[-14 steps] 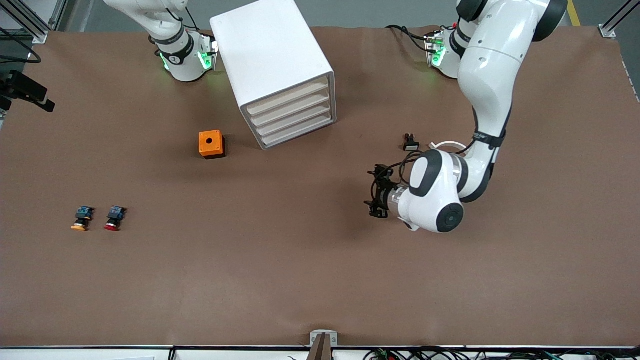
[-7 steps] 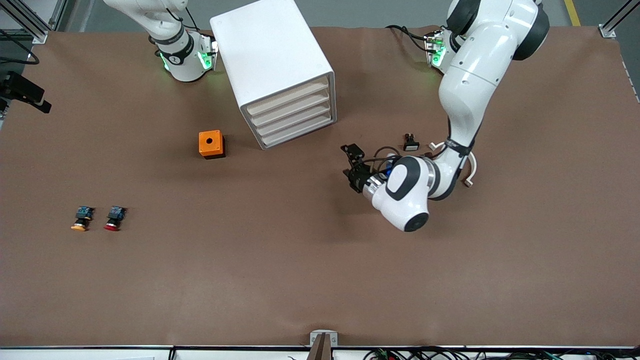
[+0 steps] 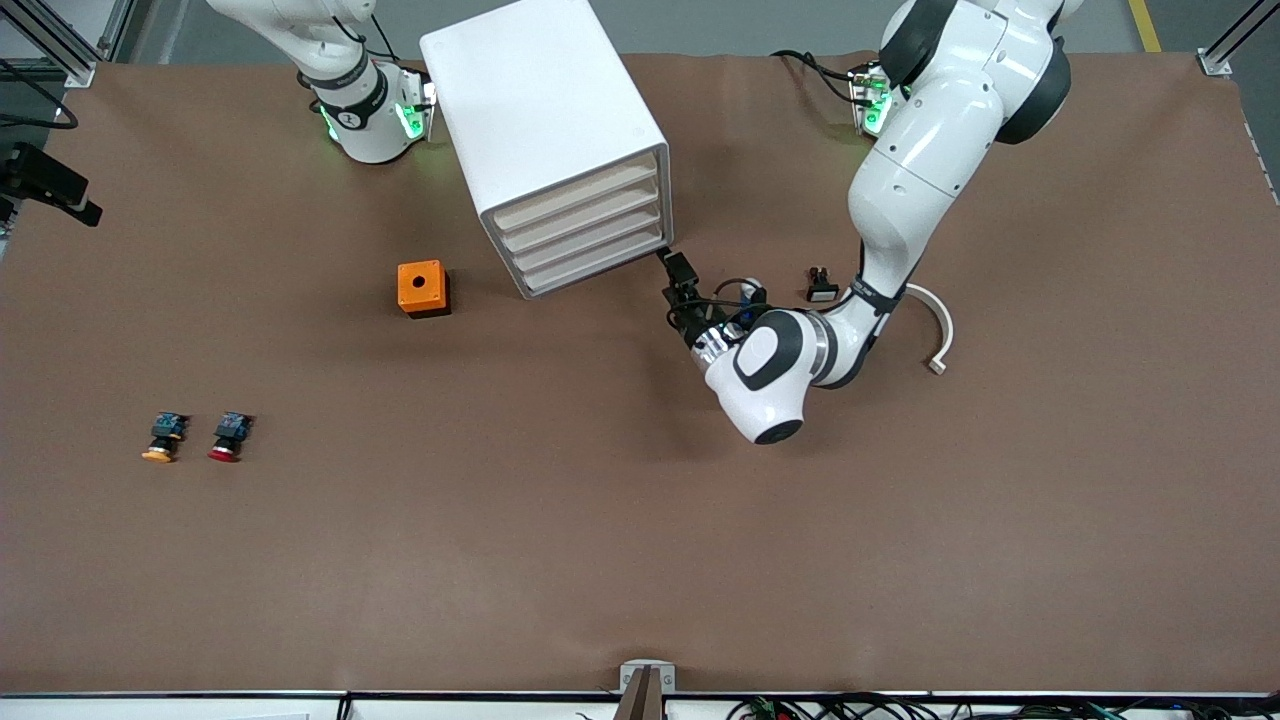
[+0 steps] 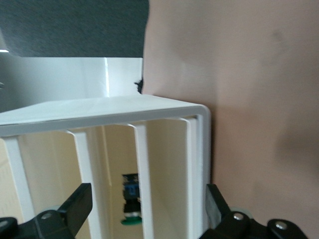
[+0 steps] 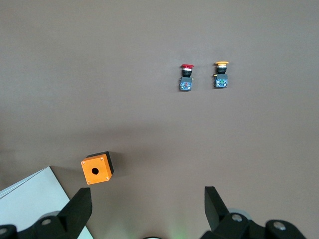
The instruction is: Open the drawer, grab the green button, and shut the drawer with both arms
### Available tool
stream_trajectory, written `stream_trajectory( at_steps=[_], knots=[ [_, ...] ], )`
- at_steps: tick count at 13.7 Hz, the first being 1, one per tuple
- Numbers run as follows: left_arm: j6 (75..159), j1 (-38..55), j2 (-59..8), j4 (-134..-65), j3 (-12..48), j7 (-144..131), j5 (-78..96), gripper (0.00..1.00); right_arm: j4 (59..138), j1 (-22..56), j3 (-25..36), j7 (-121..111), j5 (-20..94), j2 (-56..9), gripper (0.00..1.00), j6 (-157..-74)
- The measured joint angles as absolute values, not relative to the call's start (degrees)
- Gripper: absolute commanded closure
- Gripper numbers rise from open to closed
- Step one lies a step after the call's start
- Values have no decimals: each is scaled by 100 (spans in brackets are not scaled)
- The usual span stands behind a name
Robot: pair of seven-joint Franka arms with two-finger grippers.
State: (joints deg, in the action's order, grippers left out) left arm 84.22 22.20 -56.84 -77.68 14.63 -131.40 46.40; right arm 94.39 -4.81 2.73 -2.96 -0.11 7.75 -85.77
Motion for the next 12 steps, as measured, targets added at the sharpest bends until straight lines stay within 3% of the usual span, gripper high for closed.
stream_trajectory(
  at_steps=[2, 4, 10, 12],
  knots=[
    [8339, 2327, -5713, -7770, 1487, -13158, 4663, 29, 9439, -481, 275, -296, -11, 775, 0, -8575],
    [8321, 2438, -5780, -7791, 1487, -13161, 4666, 37, 9437, -481, 275, -296, -11, 775, 0, -8576],
    [8193, 2717, -5967, -7825, 1526, -13161, 4796, 38, 9399, -480, 267, -297, -11, 542, 0, -8566],
    [8096, 2872, -5991, -7834, 1536, -13161, 4815, 51, 9392, -480, 265, -297, -11, 191, 0, -8650]
  ],
)
